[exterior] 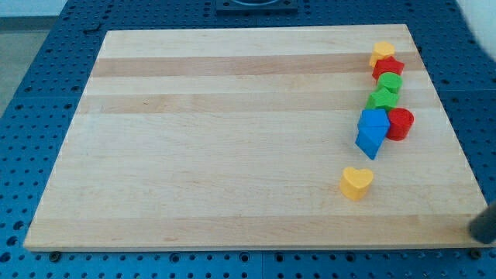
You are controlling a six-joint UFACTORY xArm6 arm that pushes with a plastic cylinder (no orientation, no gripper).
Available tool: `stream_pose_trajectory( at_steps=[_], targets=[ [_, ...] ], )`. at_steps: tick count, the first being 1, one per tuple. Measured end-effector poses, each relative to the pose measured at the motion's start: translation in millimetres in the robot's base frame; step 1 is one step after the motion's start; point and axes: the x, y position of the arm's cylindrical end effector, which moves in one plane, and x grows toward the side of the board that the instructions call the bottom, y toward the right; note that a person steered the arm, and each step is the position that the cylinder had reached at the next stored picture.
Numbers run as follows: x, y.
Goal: Slide yellow heart towards blue triangle
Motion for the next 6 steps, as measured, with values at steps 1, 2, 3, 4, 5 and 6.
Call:
stream_pose_trajectory(
  at_steps=[1,2,3,4,5,6],
  targets=[
    [-15,-46],
    [-33,-66],
    [-33,-66],
    [-35,-99],
    [-57,-134],
    [-88,-135]
  ],
)
